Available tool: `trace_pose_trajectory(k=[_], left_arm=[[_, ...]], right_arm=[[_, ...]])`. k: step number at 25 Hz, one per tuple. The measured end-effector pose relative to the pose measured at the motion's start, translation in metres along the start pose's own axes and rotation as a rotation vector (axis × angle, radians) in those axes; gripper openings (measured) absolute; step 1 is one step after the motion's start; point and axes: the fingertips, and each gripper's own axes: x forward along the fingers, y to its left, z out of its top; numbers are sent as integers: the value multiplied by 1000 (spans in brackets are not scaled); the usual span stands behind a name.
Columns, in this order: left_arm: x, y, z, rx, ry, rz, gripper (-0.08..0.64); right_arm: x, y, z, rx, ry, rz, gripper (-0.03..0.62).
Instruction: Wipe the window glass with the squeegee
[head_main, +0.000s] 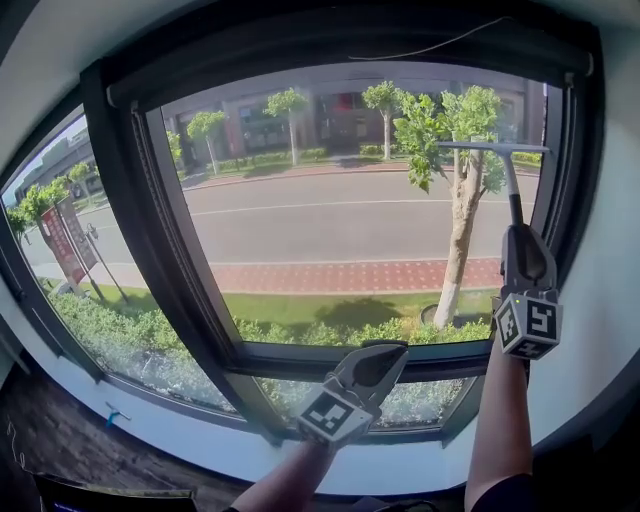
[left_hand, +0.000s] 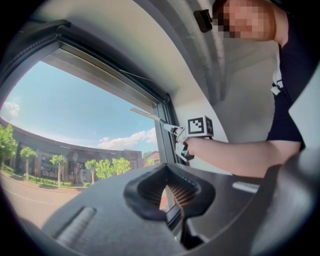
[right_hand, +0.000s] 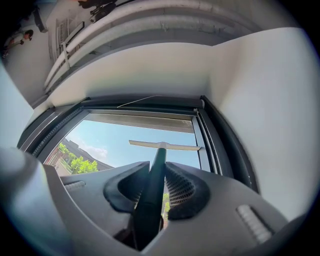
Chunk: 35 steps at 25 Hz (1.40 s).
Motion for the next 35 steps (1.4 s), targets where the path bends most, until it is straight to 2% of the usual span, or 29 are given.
trace_pose_trajectory(k=[6, 14, 26, 35], left_arm=[[-12, -6, -18, -37, 27, -26, 2], [-16, -13, -26, -32, 45, -69, 2], [-26, -17, -38, -32, 82, -90, 2], [-37, -19, -48, -47, 105, -77, 2]], right_arm=[[-23, 8, -24, -2, 52, -5, 98], [-46, 15, -48, 18, 97, -15, 98], [-80, 25, -84, 60, 147, -33, 98], [-116, 33, -123, 84, 234, -38, 98]])
